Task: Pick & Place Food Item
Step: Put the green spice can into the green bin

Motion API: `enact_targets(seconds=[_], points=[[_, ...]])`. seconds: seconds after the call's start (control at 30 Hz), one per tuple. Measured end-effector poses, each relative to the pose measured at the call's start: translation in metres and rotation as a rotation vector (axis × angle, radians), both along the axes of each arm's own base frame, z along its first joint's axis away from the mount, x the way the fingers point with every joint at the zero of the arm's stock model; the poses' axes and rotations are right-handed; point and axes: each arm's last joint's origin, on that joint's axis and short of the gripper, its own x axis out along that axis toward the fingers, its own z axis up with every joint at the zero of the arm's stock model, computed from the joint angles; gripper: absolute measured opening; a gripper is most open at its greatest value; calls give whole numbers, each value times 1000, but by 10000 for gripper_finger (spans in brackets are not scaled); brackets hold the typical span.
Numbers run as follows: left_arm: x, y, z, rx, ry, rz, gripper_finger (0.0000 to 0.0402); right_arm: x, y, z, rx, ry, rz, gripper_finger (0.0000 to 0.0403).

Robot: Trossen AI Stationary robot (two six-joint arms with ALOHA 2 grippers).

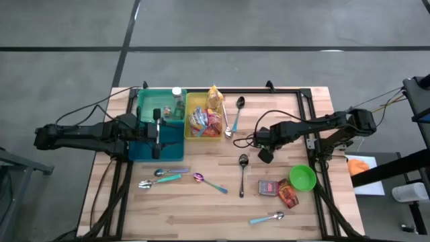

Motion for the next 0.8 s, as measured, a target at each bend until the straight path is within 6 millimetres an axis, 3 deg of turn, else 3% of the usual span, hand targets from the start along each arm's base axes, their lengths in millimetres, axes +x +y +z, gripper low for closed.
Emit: enact_targets(seconds=[0.17, 0.8], points=[[0, 0, 0, 0, 0, 0, 276, 1, 0, 0, -2, -15, -2, 352], [0, 0, 0, -2, 0, 1, 276, 1, 0, -2, -9, -18, 8, 108]])
